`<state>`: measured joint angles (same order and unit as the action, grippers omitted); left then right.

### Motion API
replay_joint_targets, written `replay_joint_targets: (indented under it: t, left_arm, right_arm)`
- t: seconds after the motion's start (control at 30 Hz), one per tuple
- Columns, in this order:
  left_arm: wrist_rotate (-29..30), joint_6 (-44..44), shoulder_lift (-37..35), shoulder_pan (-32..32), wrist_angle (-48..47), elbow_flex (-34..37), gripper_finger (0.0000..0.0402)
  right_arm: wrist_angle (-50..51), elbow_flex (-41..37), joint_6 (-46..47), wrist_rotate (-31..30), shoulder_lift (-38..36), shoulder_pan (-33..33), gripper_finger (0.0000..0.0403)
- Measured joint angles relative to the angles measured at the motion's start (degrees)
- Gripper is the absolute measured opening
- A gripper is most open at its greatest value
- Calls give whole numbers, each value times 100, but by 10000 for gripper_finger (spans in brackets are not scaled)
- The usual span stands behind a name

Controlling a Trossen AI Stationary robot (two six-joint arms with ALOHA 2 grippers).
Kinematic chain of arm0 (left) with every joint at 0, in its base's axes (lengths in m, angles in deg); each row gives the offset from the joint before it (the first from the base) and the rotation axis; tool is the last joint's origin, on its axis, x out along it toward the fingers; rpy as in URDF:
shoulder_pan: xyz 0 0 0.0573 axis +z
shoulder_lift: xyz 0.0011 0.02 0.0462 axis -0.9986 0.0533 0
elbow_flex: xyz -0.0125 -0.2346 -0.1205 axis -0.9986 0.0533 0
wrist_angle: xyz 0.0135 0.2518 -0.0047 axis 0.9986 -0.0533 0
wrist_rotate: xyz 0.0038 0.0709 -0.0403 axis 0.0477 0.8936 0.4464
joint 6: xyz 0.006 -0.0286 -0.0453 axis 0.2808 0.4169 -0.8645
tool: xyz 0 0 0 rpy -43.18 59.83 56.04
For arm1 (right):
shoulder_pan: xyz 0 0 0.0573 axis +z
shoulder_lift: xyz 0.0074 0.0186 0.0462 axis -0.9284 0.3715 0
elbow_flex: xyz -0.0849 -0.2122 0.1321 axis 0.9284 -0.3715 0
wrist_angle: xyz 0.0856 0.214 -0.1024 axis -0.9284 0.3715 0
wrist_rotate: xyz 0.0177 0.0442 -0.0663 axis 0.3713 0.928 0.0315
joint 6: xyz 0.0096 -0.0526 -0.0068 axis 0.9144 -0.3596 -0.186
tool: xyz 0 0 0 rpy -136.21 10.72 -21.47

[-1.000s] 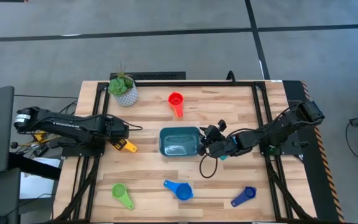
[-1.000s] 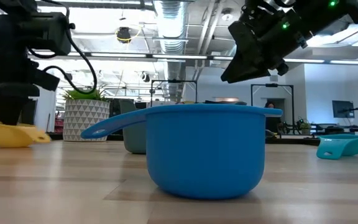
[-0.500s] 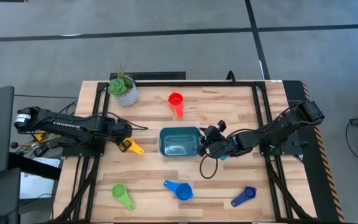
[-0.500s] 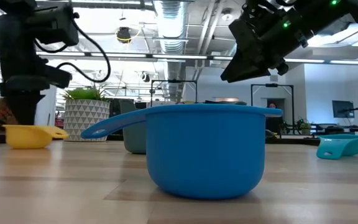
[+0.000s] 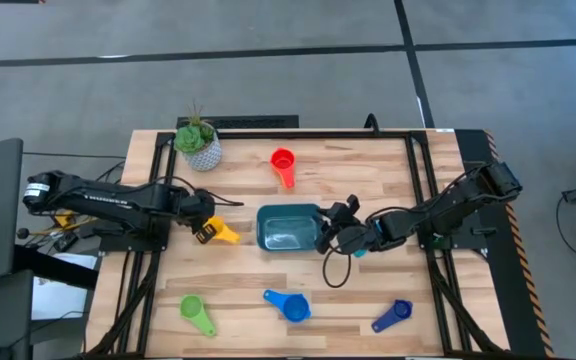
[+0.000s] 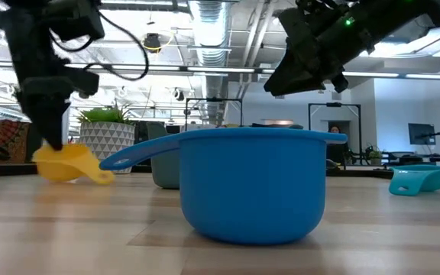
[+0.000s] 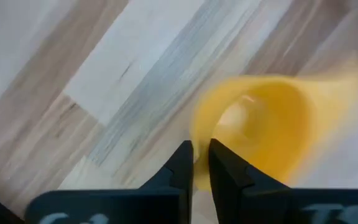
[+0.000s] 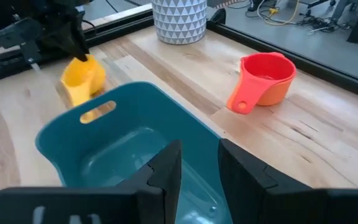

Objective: Nest measuring cups in basket
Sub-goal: Stack the blue measuring cup on top of the red measuring cup

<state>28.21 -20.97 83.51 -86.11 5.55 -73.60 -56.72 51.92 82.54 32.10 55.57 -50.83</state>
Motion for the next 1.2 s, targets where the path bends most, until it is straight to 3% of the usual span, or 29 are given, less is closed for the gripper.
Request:
replay_joint_targets:
  t: [0.2,0.4,0.63,0.83,1.2]
  left_arm:
    - [374,250,0,-224,2,-530,10]
    - [625,440,0,-458,-46,-928,4]
    - [801,510,0,-652,-172,-1223,4]
    - [709,537,0,-781,-606,-1444,3]
    - [890,312,0,-1089,-803,-1855,2]
  right_arm:
    - [-325,1,-86,379,0,-151,137]
    - [-856,-1,-831,1230,0,-321,130]
    - [-1723,1,-1535,1586,0,-451,108]
    - [-1858,374,-1976,2657,0,-594,98]
    - [-1624,808,-2408,2632,0,-705,112]
